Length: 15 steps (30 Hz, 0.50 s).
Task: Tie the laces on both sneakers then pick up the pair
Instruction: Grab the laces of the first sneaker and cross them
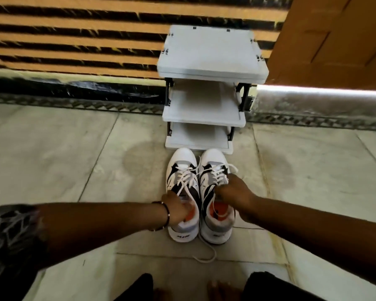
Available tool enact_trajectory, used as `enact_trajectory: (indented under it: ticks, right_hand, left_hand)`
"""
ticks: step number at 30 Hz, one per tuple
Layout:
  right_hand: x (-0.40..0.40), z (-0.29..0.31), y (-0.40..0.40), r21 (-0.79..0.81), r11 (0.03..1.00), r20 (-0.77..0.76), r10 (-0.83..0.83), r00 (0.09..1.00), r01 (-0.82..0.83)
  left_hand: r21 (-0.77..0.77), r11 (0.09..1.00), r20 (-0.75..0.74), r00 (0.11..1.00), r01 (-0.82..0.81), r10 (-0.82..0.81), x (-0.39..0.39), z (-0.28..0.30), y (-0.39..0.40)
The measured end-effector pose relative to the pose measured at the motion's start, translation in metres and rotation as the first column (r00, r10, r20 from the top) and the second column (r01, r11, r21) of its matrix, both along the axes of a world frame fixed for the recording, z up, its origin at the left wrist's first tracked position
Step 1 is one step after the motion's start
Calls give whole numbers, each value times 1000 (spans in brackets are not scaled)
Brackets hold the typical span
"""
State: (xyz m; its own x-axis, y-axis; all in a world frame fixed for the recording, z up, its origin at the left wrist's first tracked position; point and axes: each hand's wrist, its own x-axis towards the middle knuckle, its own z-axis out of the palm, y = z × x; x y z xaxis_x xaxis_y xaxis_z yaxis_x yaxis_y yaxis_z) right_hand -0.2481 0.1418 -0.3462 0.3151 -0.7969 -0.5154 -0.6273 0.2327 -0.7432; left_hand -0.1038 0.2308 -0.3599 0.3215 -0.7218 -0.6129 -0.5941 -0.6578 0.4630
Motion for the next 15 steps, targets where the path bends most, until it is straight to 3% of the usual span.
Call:
enact_trajectory:
  ticks: [3,9,15]
  right_hand:
    - [11,21,4,8,999,133,-53,990,52]
    - [2,25,24,47,999,122,-21,992,16]
    - [5,32,21,-115,991,53,72,996,-66]
  left_hand:
    - [-51,983,-31,984,174,-176,5,27,-8]
    - [28,963,144,952,268,-269,15,45,13]
    - [-9,962,147,951,275,-270,13,30,14]
